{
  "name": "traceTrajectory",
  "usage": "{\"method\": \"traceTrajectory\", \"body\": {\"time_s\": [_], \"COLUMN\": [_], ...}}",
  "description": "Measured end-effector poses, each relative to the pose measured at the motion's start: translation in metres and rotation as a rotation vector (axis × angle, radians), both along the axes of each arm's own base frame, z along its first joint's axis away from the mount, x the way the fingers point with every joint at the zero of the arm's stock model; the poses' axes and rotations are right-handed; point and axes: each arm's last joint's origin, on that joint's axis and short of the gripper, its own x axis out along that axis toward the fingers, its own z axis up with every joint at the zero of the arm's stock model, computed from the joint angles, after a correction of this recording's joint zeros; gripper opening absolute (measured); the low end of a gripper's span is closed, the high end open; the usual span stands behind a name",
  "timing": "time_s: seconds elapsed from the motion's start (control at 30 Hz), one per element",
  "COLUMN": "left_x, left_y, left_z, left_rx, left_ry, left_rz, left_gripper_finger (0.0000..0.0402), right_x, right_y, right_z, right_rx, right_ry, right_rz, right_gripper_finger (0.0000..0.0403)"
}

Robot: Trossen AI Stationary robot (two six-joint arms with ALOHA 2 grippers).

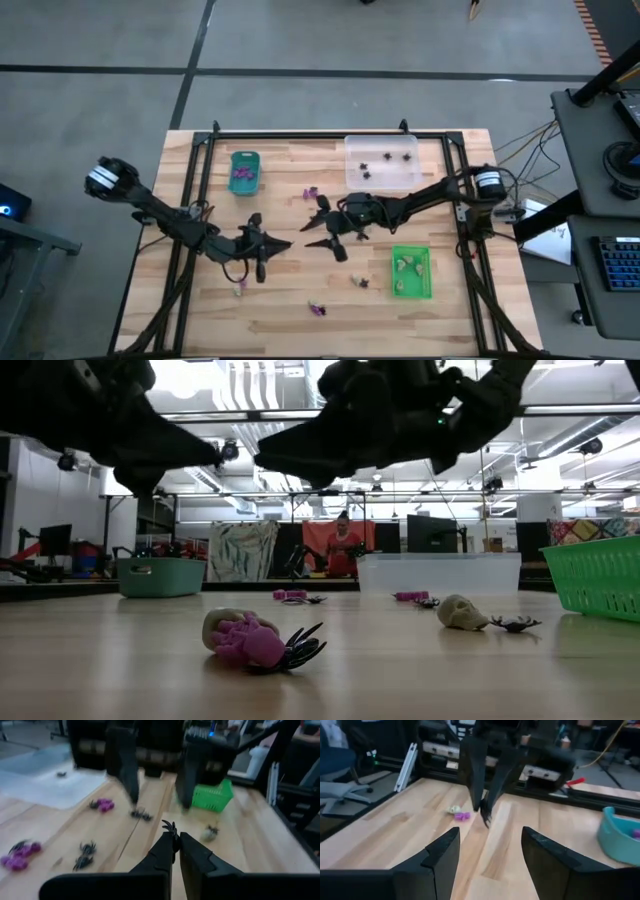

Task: Sort Halloween decoration
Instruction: Put the black spider toy into the white bin

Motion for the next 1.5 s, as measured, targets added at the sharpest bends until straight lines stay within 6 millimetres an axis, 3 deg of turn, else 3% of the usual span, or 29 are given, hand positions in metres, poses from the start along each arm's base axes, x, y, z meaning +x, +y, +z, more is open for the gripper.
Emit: {"method": "traceTrajectory", "body": {"time_s": [0.23, 0.57, 0.7, 1.07, 1.33, 1.5], "left_x": [0.005, 0.009, 0.01, 0.01, 0.009, 0.009], "left_y": [-0.002, -0.004, -0.004, -0.004, -0.003, -0.003], "left_z": [-0.006, -0.008, -0.009, -0.01, -0.012, -0.012], "left_rx": [0.007, -0.002, 0.003, 0.006, -0.009, -0.024], "left_ry": [-0.012, -0.055, -0.046, -0.043, -0.027, -0.023], "left_rz": [0.0, 0.018, 0.018, 0.019, 0.029, 0.031], "left_gripper_finger": [0.0, 0.0, 0.0, 0.0007, 0.0047, 0.0093], "right_x": [0.02, 0.028, 0.029, 0.031, 0.031, 0.031], "right_y": [0.002, 0.002, 0.002, 0.002, 0.002, -0.001], "right_z": [-0.005, -0.006, -0.004, -0.003, -0.005, -0.005], "right_rx": [0.027, 0.021, 0.019, -0.003, -0.003, 0.011], "right_ry": [0.001, 0.038, 0.039, 0.067, 0.082, 0.091], "right_rz": [0.095, 0.097, 0.097, 0.104, 0.099, 0.089], "right_gripper_finger": [0.0203, 0.02, 0.0165, 0.0021, 0.0009, 0.0009]}}
